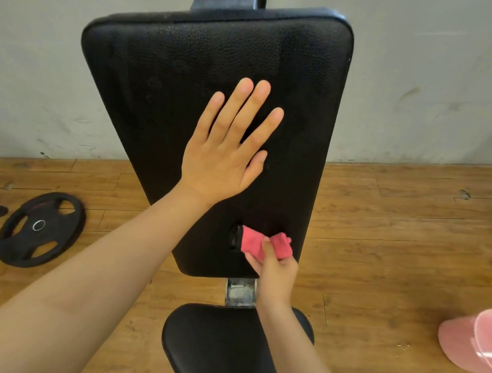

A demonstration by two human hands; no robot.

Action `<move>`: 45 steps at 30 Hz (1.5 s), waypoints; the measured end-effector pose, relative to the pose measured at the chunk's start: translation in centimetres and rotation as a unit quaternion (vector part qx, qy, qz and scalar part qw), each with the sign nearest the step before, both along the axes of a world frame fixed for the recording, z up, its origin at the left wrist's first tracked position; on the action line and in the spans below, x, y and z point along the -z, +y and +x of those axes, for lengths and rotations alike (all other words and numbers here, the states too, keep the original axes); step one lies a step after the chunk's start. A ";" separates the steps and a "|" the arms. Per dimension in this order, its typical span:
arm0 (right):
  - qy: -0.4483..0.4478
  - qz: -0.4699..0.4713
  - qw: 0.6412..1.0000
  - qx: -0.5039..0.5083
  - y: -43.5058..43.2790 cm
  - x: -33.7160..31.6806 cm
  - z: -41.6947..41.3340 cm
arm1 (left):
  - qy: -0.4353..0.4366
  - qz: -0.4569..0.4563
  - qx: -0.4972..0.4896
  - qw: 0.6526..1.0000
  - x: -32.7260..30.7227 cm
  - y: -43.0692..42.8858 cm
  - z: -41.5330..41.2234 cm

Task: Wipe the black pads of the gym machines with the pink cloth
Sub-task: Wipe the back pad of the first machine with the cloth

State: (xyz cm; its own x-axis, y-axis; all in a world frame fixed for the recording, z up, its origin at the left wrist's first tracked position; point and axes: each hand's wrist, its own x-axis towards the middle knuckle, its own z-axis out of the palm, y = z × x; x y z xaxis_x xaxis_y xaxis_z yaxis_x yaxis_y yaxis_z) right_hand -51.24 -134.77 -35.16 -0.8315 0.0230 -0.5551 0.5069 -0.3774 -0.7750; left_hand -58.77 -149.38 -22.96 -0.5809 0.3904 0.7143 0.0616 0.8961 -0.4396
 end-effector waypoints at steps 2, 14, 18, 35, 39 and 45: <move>0.015 -0.026 1.000 0.006 0.0 -2.2 -0.5 | -0.006 0.004 0.002 1.000 0.0 0.0 0.1; 0.090 0.078 0.986 -0.116 3.6 -4.1 -1.4 | -0.027 0.013 0.004 1.000 -0.2 0.2 0.5; 0.025 0.103 0.988 -0.116 4.5 -1.8 -0.8 | -0.025 0.012 0.004 1.000 -0.2 0.2 0.5; 0.019 0.023 0.999 -0.042 2.5 -5.9 -2.4 | -0.018 0.011 0.014 1.000 0.1 0.1 0.3; 0.084 -0.015 0.993 -0.079 2.9 -8.9 -3.4 | -0.025 0.014 0.015 0.999 0.1 0.2 0.3; 0.147 0.012 0.958 -0.247 5.5 -12.9 -5.1 | -0.057 0.023 -0.006 0.998 -0.5 0.5 1.0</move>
